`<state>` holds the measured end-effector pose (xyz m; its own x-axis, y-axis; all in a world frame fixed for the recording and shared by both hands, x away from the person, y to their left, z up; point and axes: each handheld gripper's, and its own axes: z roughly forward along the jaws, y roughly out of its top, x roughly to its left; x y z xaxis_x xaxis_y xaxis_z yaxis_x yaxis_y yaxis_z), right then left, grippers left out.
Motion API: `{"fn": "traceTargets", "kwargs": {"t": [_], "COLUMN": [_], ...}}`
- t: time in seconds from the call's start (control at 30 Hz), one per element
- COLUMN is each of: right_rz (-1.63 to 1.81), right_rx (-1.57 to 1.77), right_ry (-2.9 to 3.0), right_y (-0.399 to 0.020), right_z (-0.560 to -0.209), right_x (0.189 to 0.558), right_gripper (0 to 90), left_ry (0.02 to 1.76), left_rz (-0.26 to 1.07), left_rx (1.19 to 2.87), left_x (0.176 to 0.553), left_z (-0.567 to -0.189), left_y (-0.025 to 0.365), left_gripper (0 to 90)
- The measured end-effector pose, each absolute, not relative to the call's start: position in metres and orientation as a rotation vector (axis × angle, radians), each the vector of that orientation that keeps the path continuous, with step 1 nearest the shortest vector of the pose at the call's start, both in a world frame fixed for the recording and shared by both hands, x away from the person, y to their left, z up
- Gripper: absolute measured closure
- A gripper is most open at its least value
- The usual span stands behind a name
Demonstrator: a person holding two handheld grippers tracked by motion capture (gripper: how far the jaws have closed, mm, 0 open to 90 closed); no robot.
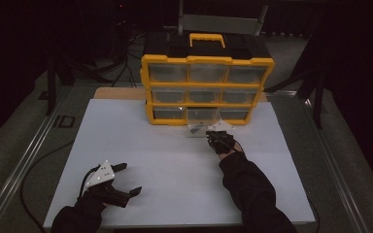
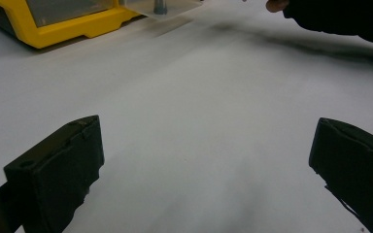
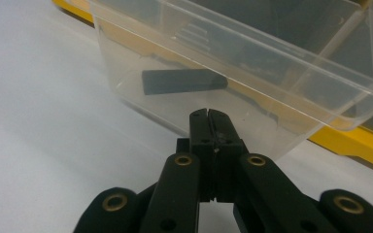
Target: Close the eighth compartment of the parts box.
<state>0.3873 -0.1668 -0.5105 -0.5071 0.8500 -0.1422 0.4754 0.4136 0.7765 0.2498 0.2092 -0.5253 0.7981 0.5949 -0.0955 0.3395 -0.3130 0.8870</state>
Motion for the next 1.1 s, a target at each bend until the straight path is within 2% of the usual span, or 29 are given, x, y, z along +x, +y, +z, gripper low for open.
{"fn": "traceTargets", "kwargs": {"t": [1.1], "right_rz": [0.94], "right_rx": [1.158], "right_ry": [2.122], "right_y": [-0.164], "right_z": [-0.508], "right_x": [0.405], "right_gripper": [90.0], "left_ry": [0.702], "left_rz": [0.3], "left_rx": [1.929], "left_x": [0.25], "left_z": [-0.525], "left_y": [0.209], "left_gripper": [0.0]}}
